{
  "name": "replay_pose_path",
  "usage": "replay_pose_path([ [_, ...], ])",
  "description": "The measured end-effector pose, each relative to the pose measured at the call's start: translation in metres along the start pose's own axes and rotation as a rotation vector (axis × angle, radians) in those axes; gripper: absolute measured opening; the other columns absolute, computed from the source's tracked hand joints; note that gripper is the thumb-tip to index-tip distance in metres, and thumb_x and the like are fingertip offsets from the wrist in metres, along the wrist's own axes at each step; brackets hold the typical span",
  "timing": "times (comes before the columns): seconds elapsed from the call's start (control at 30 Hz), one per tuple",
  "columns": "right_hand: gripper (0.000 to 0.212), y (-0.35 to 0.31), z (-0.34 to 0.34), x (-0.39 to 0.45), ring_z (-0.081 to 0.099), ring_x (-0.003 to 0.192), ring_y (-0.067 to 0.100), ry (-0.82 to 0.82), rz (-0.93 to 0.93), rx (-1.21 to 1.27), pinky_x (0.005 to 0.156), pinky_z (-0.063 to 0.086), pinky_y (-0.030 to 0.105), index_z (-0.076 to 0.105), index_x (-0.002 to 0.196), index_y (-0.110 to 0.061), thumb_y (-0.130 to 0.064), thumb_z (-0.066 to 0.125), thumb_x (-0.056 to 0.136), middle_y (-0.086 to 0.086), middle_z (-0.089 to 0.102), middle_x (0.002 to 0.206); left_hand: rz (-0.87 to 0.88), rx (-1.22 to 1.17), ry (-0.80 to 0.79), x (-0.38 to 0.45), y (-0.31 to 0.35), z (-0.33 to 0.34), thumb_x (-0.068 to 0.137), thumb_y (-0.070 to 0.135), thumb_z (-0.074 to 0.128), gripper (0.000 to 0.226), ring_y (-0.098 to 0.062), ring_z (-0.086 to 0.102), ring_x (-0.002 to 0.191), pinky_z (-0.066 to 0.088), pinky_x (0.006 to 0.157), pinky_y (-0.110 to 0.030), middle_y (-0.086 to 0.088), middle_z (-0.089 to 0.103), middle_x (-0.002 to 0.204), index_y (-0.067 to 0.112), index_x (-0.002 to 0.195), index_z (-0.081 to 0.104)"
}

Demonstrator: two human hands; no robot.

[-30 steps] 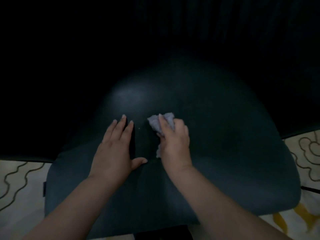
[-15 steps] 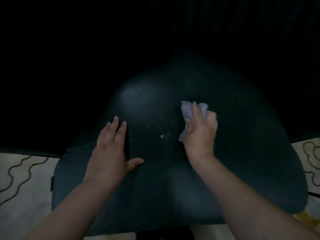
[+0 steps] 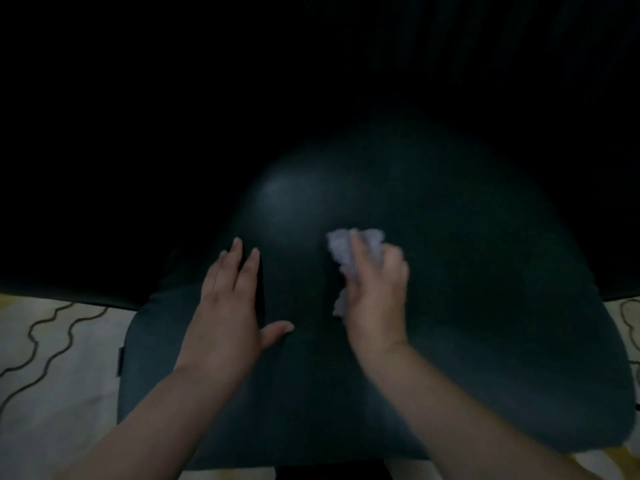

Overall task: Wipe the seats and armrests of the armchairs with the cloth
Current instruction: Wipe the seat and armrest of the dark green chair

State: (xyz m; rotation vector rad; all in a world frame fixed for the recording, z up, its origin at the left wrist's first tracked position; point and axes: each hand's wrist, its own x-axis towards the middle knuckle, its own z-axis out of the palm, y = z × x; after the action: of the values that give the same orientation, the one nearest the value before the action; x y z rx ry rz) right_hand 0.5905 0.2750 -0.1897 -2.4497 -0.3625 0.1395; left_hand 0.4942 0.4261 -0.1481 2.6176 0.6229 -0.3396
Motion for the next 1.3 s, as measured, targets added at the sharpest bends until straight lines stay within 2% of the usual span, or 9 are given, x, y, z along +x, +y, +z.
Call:
replay_pose_path([
  [0.13, 0.05, -0.026, 0.016, 0.018, 0.05, 0.092, 0.036, -0.108, -0.343, -0.001, 0.079, 0.046, 0.04, 0.059, 0.129, -0.015, -0.002, 0.058, 0.081, 0.02, 0.055, 0.109, 0.023, 0.031, -0.014, 0.002, -0.001, 0.0, 0.066, 0.055, 0.077, 0.114, -0.019, 0.002, 0.147, -0.004, 0.115, -0.024, -0.004, 0.002, 0.162, 0.014, 0.153, 0.016],
  [0.23, 0.021, 0.006, -0.001, 0.06, 0.053, 0.1, 0.037, 0.034, -0.258, -0.172, 0.088, 0.047, 0.05, 0.065, 0.11, -0.024, -0.024, 0.059, 0.089, 0.021, 0.054, 0.112, 0.029, 0.036, 0.003, 0.005, -0.002, -0.001, 0.066, 0.057, 0.076, 0.114, -0.019, 0.002, 0.146, -0.002, 0.115, -0.024, -0.003, 0.004, 0.162, 0.015, 0.153, 0.017],
  [0.3, 0.031, 0.029, -0.017, 0.053, 0.049, 0.106, 0.034, 0.075, -0.081, -0.141, 0.093, 0.044, 0.046, 0.061, 0.121, -0.025, -0.02, 0.058, 0.09, 0.02, 0.051, 0.118, 0.035, 0.029, -0.001, 0.007, -0.003, -0.003, 0.067, 0.058, 0.075, 0.113, -0.018, 0.001, 0.146, -0.001, 0.115, -0.024, -0.001, 0.003, 0.162, 0.017, 0.154, 0.016],
  [0.6, 0.047, 0.0, -0.001, 0.069, 0.051, 0.089, 0.034, -0.079, -0.365, -0.131, 0.079, 0.045, 0.039, 0.062, 0.127, -0.02, -0.007, 0.067, 0.082, 0.02, 0.056, 0.109, 0.069, 0.101, -0.004, 0.02, 0.01, -0.003, 0.069, 0.068, 0.066, 0.113, -0.019, -0.002, 0.147, -0.007, 0.115, -0.024, -0.001, -0.002, 0.162, 0.018, 0.155, 0.012],
  [0.7, 0.03, 0.045, -0.025, 0.097, 0.053, 0.088, 0.03, 0.099, -0.158, -0.17, 0.084, 0.048, 0.04, 0.065, 0.119, -0.016, -0.015, 0.063, 0.089, 0.022, 0.054, 0.106, 0.081, 0.107, 0.002, 0.03, 0.017, -0.003, 0.069, 0.068, 0.066, 0.112, -0.018, -0.002, 0.148, -0.001, 0.118, -0.027, 0.0, -0.002, 0.163, 0.02, 0.154, 0.011],
  [0.8, 0.043, 0.073, -0.051, 0.069, 0.05, 0.092, 0.039, 0.22, -0.03, -0.247, 0.08, 0.042, 0.036, 0.058, 0.131, -0.016, -0.006, 0.06, 0.089, 0.024, 0.051, 0.109, 0.082, 0.103, -0.017, 0.038, 0.027, -0.002, 0.07, 0.068, 0.065, 0.111, -0.016, -0.006, 0.148, 0.011, 0.12, -0.033, 0.003, -0.006, 0.162, 0.023, 0.155, 0.009],
  [1.07, 0.057, 0.007, -0.013, 0.044, 0.053, 0.086, 0.036, -0.099, -0.307, -0.038, 0.072, 0.047, 0.041, 0.061, 0.128, -0.019, -0.006, 0.07, 0.074, 0.019, 0.057, 0.102, 0.166, 0.089, -0.036, 0.049, 0.058, 0.003, 0.066, 0.063, 0.073, 0.115, -0.016, -0.003, 0.147, 0.002, 0.116, -0.027, 0.003, 0.0, 0.163, 0.021, 0.154, 0.013],
  [1.2, 0.041, 0.055, -0.033, 0.081, 0.046, 0.102, 0.033, 0.004, -0.251, -0.197, 0.084, 0.041, 0.043, 0.057, 0.13, -0.029, -0.016, 0.051, 0.091, 0.016, 0.052, 0.114, 0.194, 0.16, -0.006, 0.054, 0.063, 0.003, 0.063, 0.066, 0.072, 0.117, -0.019, 0.003, 0.148, 0.004, 0.118, -0.03, -0.001, 0.007, 0.162, 0.017, 0.154, 0.017],
  [1.3, 0.015, 0.109, -0.066, 0.076, 0.055, 0.097, 0.026, 0.177, -0.137, -0.32, 0.086, 0.049, 0.043, 0.066, 0.106, -0.027, -0.032, 0.058, 0.093, 0.008, 0.055, 0.104, 0.218, 0.183, -0.037, 0.055, 0.072, 0.007, 0.062, 0.069, 0.07, 0.117, -0.02, 0.003, 0.148, 0.009, 0.121, -0.037, -0.001, 0.007, 0.162, 0.018, 0.154, 0.017],
])
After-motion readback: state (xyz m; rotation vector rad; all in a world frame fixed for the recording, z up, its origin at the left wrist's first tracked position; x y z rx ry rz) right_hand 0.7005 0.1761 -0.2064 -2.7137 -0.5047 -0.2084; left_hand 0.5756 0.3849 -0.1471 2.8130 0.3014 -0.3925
